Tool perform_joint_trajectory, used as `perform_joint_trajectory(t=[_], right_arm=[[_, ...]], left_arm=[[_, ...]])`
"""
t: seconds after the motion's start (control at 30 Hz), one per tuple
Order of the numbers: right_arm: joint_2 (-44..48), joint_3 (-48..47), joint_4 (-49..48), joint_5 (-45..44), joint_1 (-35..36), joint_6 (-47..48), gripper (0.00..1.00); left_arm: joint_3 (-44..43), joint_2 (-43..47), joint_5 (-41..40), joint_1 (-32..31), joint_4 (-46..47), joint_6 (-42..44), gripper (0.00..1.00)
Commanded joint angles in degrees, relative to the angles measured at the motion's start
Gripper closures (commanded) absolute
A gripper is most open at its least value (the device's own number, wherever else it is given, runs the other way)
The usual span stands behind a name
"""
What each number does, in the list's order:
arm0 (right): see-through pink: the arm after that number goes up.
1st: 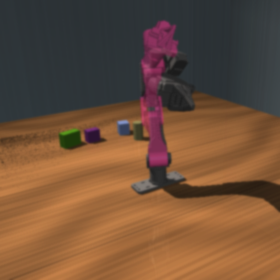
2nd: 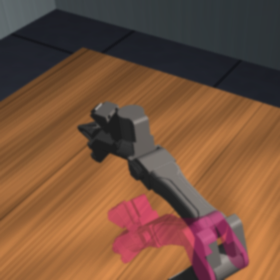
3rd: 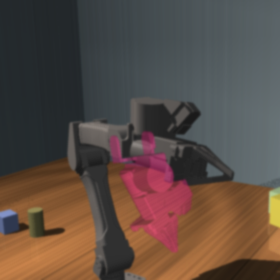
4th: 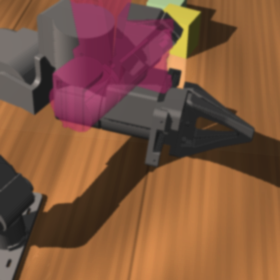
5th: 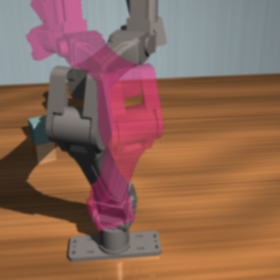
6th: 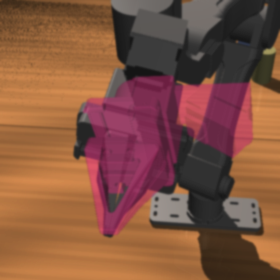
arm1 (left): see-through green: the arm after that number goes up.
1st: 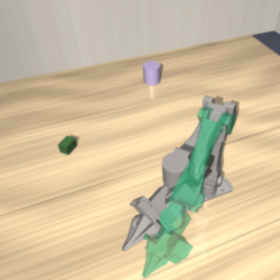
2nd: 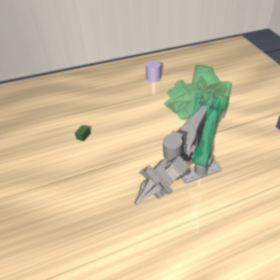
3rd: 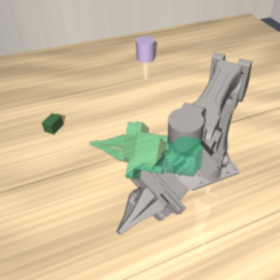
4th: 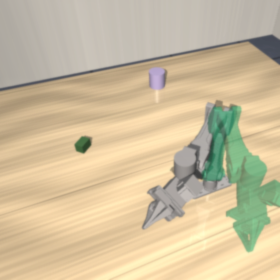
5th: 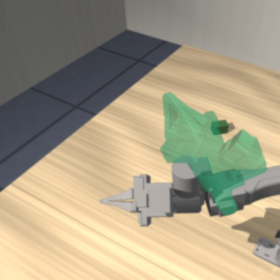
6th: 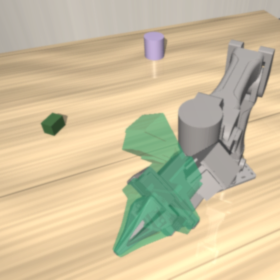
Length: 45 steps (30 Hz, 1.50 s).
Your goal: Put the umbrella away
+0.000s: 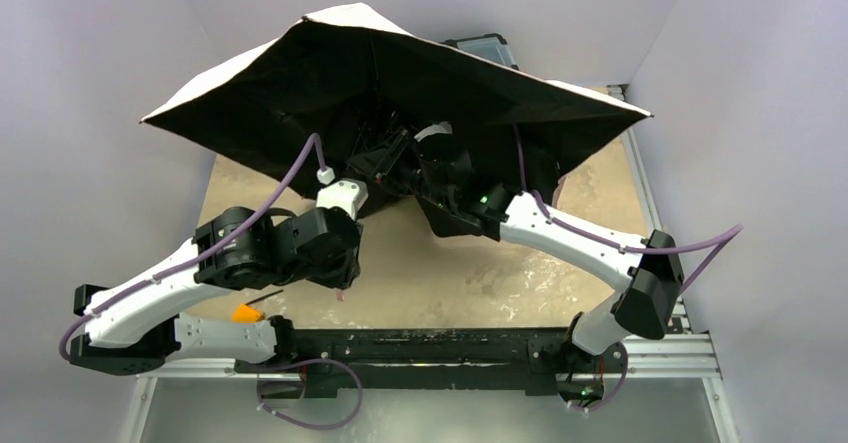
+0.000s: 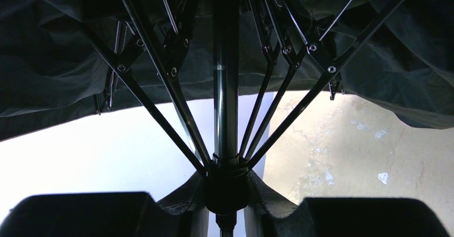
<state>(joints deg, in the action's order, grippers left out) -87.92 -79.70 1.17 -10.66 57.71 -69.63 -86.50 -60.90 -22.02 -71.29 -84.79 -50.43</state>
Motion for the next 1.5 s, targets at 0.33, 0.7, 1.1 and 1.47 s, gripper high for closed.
perform_joint_trajectory(t=[0.33, 0.7, 1.1, 1.47], right_arm=[[4.75, 9.37, -12.14, 13.76, 5.68, -6.69, 1.0], [2.98, 13.54, -20.79, 21.15, 7.33, -10.65, 1.0], [3.7, 15.47, -15.87, 23.99, 2.56, -1.02, 0.13], [8.43, 23.7, -20.96, 17.15, -3.28, -0.5, 0.01]], left_arm=[[-6.81, -3.3, -9.8, 12.97, 15.45, 14.9, 1.0], [-6.28, -7.12, 1.67, 22.66, 32.55, 24.02, 1.0], [9.68, -1.85, 1.09, 25.76, 39.44, 21.82, 1.0], [26.7, 3.93, 2.82, 25.75, 47.7, 14.37, 1.0]])
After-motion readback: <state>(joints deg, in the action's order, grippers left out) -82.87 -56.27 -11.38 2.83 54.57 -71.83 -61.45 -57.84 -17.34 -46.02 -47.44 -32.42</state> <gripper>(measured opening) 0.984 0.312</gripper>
